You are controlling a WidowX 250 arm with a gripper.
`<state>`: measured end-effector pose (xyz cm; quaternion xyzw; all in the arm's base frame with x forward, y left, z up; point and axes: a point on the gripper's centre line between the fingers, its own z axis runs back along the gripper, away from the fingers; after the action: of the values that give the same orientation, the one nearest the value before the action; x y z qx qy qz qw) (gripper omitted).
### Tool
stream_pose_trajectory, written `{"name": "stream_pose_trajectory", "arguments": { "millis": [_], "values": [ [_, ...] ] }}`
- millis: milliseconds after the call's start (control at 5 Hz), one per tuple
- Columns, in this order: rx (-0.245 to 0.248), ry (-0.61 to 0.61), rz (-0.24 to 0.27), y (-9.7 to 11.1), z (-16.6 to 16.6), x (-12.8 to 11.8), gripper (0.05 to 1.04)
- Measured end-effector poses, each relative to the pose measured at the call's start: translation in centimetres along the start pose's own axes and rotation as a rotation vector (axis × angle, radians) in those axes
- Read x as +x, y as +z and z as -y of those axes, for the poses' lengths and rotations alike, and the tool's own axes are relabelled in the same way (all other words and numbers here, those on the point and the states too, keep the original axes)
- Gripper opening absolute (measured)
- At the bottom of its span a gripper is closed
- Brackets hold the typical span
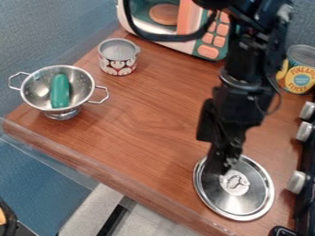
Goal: Cover the silver lid on top of the silver pot
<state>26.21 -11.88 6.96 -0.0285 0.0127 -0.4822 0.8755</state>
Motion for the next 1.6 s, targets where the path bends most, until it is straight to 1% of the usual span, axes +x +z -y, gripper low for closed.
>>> {"name": "stream_pose_trajectory", "arguments": {
  "millis": [200, 400, 600, 800, 1000, 1200, 1400, 1600],
  "values": [
    [-0.007, -0.014, 0.014, -1.2, 0.2, 0.8, 0.999],
    [-0.005, -0.026, 0.003, -2.4, 0.9, 1.7, 0.999],
    [0.014, -0.023, 0.006, -2.9, 1.2, 2.2, 0.964],
    [0.043, -0.025, 0.012, -3.0, 1.5, 2.7, 0.694],
    [0.071, -0.021, 0.014, -3.1, 1.6, 2.9, 0.376],
    [0.100, -0.013, 0.020, -3.1, 2.0, 3.0, 0.184],
    [0.108, -0.009, 0.024, -3.2, 2.0, 3.0, 0.068],
    [0.110, 0.000, 0.020, -3.1, 2.1, 2.7, 0.052]
  ]
}}
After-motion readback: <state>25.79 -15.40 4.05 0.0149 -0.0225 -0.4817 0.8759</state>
